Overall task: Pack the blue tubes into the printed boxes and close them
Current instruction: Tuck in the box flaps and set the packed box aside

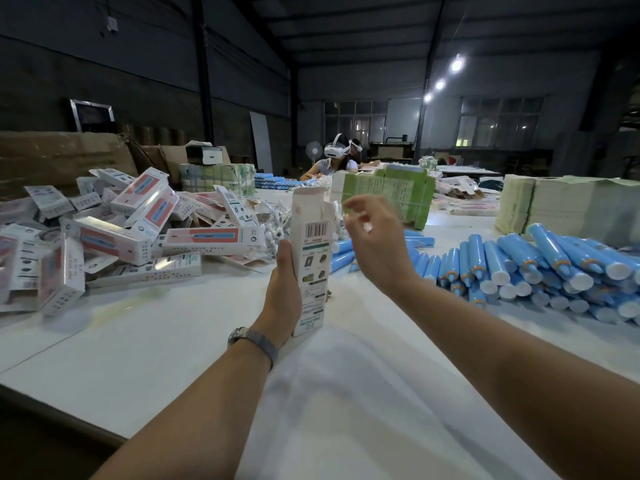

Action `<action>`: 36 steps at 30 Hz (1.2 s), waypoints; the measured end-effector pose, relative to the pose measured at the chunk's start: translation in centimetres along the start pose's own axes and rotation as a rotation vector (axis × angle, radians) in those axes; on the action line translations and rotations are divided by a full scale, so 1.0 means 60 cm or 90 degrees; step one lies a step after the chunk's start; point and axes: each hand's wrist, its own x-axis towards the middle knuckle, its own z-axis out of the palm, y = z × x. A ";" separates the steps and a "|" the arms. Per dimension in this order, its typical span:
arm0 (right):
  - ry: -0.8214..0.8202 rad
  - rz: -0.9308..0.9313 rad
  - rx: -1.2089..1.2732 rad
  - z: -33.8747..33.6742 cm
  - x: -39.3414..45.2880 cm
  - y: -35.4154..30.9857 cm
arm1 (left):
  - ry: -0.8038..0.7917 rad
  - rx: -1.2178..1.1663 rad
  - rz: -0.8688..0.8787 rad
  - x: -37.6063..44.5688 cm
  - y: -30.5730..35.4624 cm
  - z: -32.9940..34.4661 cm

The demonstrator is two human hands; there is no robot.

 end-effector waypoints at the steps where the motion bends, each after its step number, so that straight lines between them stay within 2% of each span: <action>1: -0.075 0.046 -0.043 0.006 0.000 0.017 | 0.014 0.021 0.014 0.000 0.000 -0.002; 3: -0.287 0.094 -0.210 0.021 -0.010 0.054 | 0.052 0.057 0.037 0.000 0.000 -0.005; 5: -0.479 0.078 -0.380 0.037 -0.024 0.082 | 0.087 0.064 0.045 0.003 -0.002 -0.005; 7: -0.567 0.062 -0.445 0.054 -0.034 0.096 | 0.096 0.064 0.050 0.006 -0.004 -0.005; 8: -0.563 0.064 -0.447 0.060 -0.035 0.097 | 0.095 0.065 0.050 0.007 -0.004 -0.005; 12: -0.430 0.080 -0.401 0.073 -0.034 0.094 | 0.081 0.066 0.034 0.006 0.000 -0.008; 16: -0.319 0.112 -0.301 0.053 -0.021 0.085 | 0.052 0.045 0.013 0.003 0.008 -0.010; 18: -0.198 0.123 -0.173 0.029 -0.006 0.069 | 0.049 0.034 0.008 0.002 0.010 -0.009; 20: -0.083 0.115 0.022 0.001 0.009 0.043 | 0.051 0.031 -0.001 0.001 0.013 -0.008; 22: -0.021 0.068 0.145 -0.026 0.020 0.011 | 0.053 0.025 -0.010 0.001 0.013 -0.007; 25: -0.018 -0.023 0.128 -0.046 0.028 -0.035 | 0.050 0.024 -0.024 0.000 0.014 -0.006; 28: 0.004 -0.065 0.082 -0.057 0.034 -0.056 | 0.049 0.035 -0.045 -0.002 0.014 -0.004; 31: 0.044 -0.059 0.115 -0.071 0.040 -0.063 | 0.048 0.036 -0.050 -0.004 0.015 -0.004; 36: 0.037 -0.005 0.210 -0.078 0.042 -0.069 | 0.043 0.044 -0.053 -0.003 0.015 -0.006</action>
